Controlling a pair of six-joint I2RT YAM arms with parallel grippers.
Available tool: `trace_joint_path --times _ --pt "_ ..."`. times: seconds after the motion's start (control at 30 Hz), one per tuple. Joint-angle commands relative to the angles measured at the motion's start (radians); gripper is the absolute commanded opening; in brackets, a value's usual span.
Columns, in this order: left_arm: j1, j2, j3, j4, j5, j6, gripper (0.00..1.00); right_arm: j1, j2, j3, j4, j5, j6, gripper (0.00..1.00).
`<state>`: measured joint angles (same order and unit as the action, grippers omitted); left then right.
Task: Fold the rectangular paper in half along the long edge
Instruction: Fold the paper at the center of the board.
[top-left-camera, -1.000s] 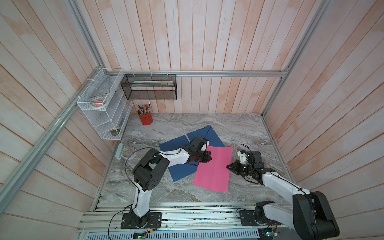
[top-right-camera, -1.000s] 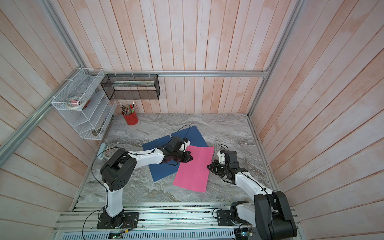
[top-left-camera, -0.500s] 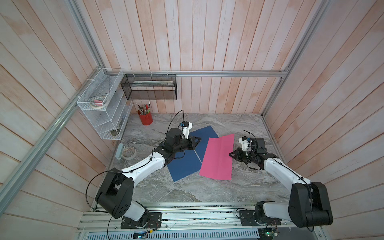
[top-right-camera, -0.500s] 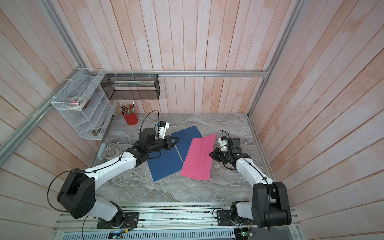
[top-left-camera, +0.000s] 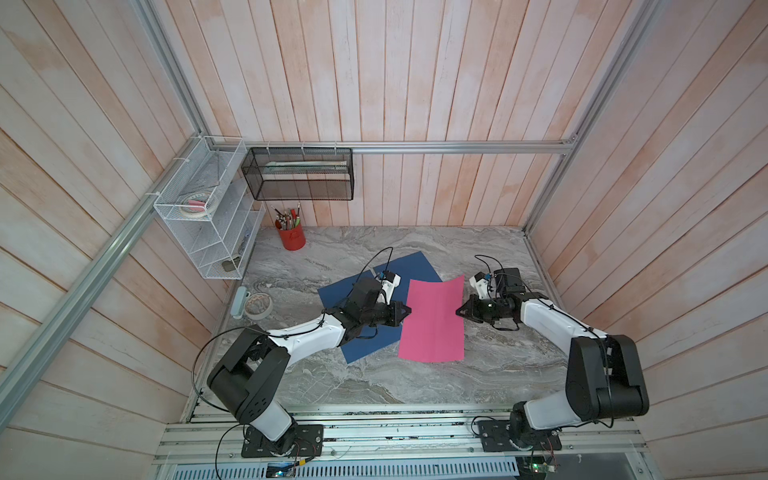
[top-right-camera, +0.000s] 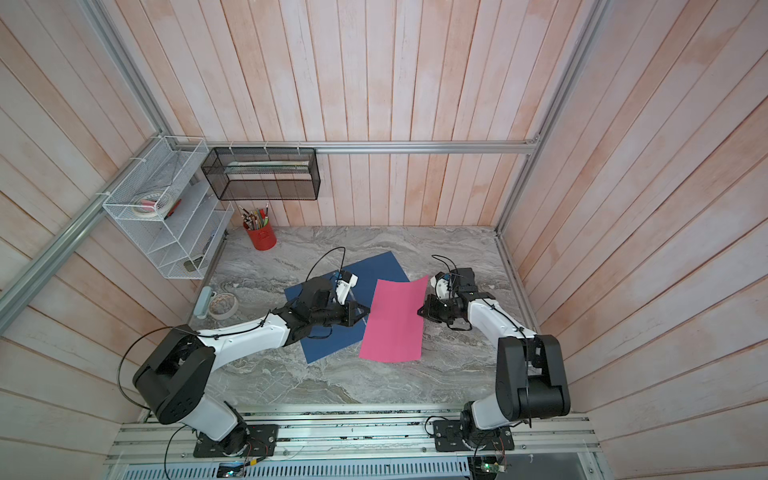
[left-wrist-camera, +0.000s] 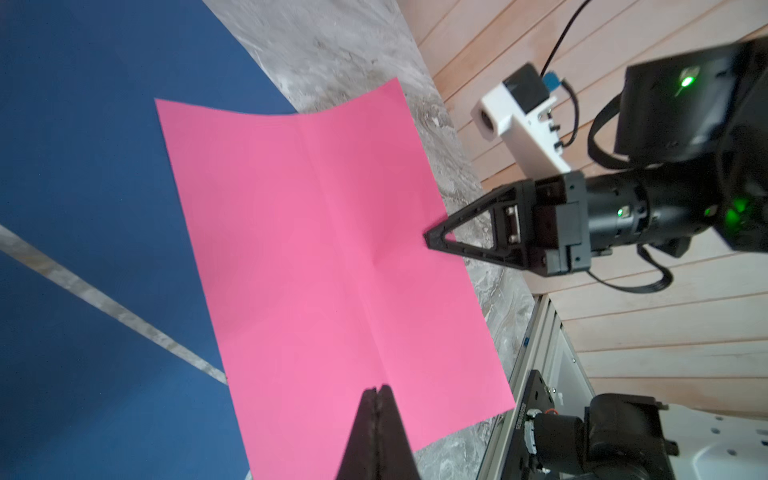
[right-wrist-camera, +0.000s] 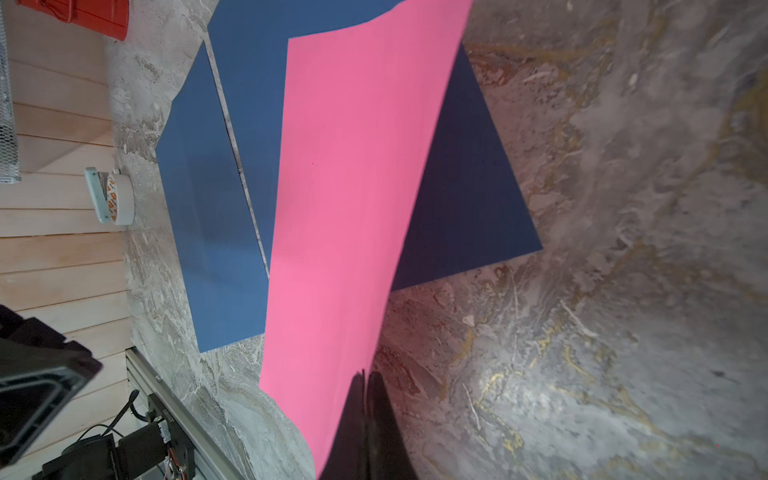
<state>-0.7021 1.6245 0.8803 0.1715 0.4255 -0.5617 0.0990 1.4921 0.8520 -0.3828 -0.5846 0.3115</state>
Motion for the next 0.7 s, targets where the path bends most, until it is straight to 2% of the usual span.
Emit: trace_joint_path --times 0.0,0.23,0.4,0.67 --pt "-0.014 0.048 -0.030 0.005 -0.037 0.012 0.00 -0.004 0.045 0.035 -0.032 0.015 -0.034 0.00" --pt "-0.016 0.116 -0.071 0.062 -0.070 -0.012 0.00 -0.001 0.100 0.085 -0.073 0.155 -0.033 0.00" --pt "-0.016 0.152 -0.060 0.058 -0.076 -0.010 0.00 0.007 0.146 0.110 -0.088 0.172 -0.045 0.00" --pt "-0.024 0.169 -0.106 0.199 -0.007 -0.053 0.00 0.036 0.152 0.102 -0.078 0.186 -0.046 0.00"
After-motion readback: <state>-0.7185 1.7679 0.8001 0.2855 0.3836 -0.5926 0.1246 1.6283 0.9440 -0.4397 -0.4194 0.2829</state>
